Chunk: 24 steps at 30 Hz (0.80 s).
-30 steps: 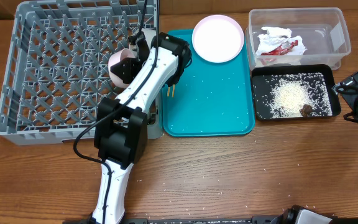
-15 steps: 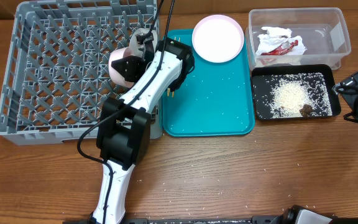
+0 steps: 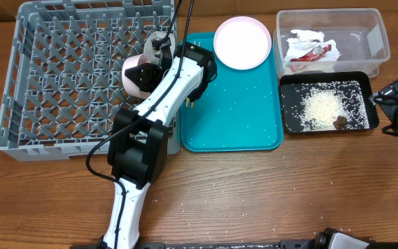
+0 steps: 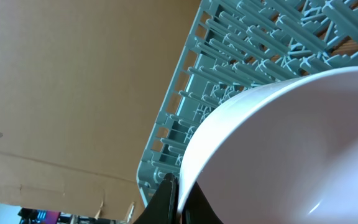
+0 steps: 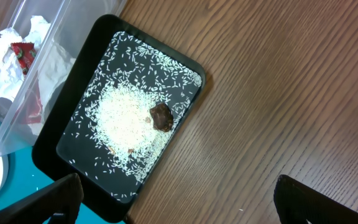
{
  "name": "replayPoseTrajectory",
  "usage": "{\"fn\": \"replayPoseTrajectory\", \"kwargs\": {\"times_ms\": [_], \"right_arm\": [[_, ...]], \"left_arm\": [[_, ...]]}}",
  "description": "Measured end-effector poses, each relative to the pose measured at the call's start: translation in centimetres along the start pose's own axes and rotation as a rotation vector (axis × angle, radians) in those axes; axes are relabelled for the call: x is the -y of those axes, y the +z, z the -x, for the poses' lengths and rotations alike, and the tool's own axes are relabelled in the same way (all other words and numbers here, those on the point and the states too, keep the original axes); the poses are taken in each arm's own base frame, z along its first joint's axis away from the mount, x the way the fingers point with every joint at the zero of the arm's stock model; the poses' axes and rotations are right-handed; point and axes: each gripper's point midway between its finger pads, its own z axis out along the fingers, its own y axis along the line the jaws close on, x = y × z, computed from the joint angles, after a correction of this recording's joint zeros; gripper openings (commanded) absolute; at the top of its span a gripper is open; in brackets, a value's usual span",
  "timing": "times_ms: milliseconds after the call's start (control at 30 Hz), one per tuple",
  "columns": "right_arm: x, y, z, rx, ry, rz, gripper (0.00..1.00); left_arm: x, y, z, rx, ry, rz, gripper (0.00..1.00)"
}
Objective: Sort waste into correct bins and load items into the dishwasher
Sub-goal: 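Lift the pink-lined bowl and place it in the dish rack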
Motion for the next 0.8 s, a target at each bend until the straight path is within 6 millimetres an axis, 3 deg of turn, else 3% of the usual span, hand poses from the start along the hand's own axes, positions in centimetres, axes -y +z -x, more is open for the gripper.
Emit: {"fn": "replayPoseTrajectory", "kwargs": {"times_ms": [267,300,467,600,800], "right_arm": [[-0.01,0.0,0.02,0.001,0.0,0.0,1.0],[-0.02,0.0,0.0,0.0,-0.001,0.0,1.0],[0.0,0.0,0.01,0.001,0.0,0.0,1.0],[0.0,0.0,0.01,0.001,0.0,0.0,1.0],[0.0,0.0,0.01,0.001,0.0,0.0,1.0]], "left_arm": [[0.2,0.09,-0.36,-0.004,0.026,0.002,0.05],[0.2,0.1,-0.36,-0.004,0.027,0.002,0.09],[0.25,0.17,-0.48,-0.01,0.033,0.0,0.5],[0.25,0.18,-0.5,-0.01,0.035,0.0,0.59],[0.26,0.18,-0.5,-0.011,0.035,0.0,0.66]]}}
